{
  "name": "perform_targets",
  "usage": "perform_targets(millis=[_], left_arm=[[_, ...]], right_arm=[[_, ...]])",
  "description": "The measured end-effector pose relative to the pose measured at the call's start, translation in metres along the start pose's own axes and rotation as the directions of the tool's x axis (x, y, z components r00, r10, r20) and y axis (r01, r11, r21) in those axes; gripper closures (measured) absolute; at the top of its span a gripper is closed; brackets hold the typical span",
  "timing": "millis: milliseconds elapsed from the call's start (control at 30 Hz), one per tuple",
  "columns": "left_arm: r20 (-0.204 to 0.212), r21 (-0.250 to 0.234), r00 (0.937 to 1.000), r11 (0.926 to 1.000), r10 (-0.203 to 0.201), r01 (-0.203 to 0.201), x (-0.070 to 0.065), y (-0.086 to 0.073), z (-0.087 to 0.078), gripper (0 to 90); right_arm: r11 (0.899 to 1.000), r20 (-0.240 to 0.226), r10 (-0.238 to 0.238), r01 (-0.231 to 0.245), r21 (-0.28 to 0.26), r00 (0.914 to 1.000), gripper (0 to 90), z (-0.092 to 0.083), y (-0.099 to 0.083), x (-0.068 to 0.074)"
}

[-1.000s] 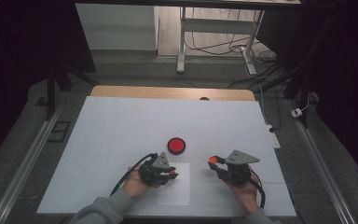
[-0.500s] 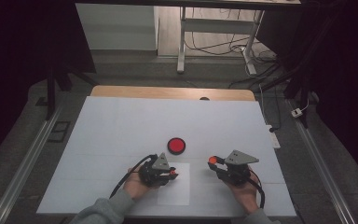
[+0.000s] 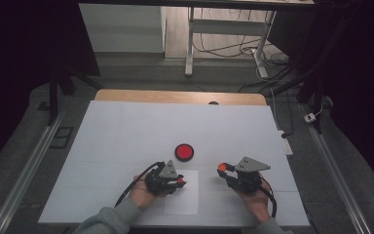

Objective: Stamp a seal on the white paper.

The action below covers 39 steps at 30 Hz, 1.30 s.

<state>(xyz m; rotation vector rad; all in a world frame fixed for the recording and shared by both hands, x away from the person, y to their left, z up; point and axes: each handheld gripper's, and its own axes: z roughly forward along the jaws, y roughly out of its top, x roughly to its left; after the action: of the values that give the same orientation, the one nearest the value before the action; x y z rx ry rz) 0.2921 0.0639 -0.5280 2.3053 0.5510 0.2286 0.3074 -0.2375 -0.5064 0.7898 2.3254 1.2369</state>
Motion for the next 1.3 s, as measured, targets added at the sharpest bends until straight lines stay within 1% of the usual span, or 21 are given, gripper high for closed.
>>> perform_targets(millis=[200,467,600,733,767,900,1067,1133,1233,1267,1300], left_arm=[[-0.001,-0.001,1.0,1.0,0.0,0.0,-0.0003,-0.0001,0.0001,73.0],[-0.009,0.003,0.9999,0.9999,0.012,-0.012,-0.0013,0.0004,-0.0001,73.0],[-0.008,0.005,0.9999,0.9999,0.012,-0.012,-0.0013,0.0006,-0.0001,73.0],[-0.012,0.008,0.9998,0.9998,0.016,-0.016,-0.0015,0.0007,-0.0002,73.0],[-0.013,0.006,0.9998,0.9999,0.013,-0.013,-0.0017,0.0006,-0.0001,72.9],[-0.017,0.002,0.9998,0.9999,0.013,-0.013,-0.0025,0.0002,0.0,72.9],[-0.026,-0.003,0.9994,0.9998,0.02,-0.021,-0.0039,-0.0001,-0.0001,72.8],[-0.02,-0.016,0.9998,0.9998,0.009,-0.009,-0.0027,-0.0014,0.0001,72.7],[-0.005,-0.02,1.0,0.9998,0.0,0.0,-0.0005,-0.0008,-0.001,72.5],[-0.001,-0.036,0.9999,0.9993,-0.011,0.011,0.0005,-0.0008,-0.0024,72.5],[0.009,-0.067,0.9995,0.9973,-0.03,0.031,0.0015,-0.0005,-0.0046,72.4]], right_arm=[[1.0,0.0,0.003,-0.003,0.0,1.0,65.0,-0.0004,0.0,-0.0001],[1.0,-0.001,0.004,-0.004,0.0,1.0,65.0,-0.0008,0.0002,-0.0001],[1.0,0.005,0.003,-0.003,0.002,1.0,65.0,-0.0013,0.0004,0.0001],[1.0,-0.001,0.003,-0.003,-0.001,1.0,65.0,-0.0008,0.0001,-0.0001],[1.0,0.005,0.003,-0.003,0.003,1.0,65.0,-0.0013,0.0004,0.0001],[1.0,0.004,0.004,-0.004,-0.001,1.0,65.0,-0.0013,0.0003,0.0001],[1.0,0.002,-0.001,0.001,-0.006,1.0,65.0,-0.0018,0.001,-0.0001],[1.0,0.002,0.0,0.0,-0.007,1.0,65.0,-0.0023,0.0013,-0.0001],[1.0,0.003,-0.001,0.001,-0.012,1.0,65.0,-0.003,0.0014,-0.0004],[1.0,0.006,0.0,0.001,-0.013,1.0,65.0,-0.0036,0.0015,-0.0009],[1.0,0.003,0.003,-0.003,-0.016,1.0,65.0,-0.0039,0.0015,-0.001]])
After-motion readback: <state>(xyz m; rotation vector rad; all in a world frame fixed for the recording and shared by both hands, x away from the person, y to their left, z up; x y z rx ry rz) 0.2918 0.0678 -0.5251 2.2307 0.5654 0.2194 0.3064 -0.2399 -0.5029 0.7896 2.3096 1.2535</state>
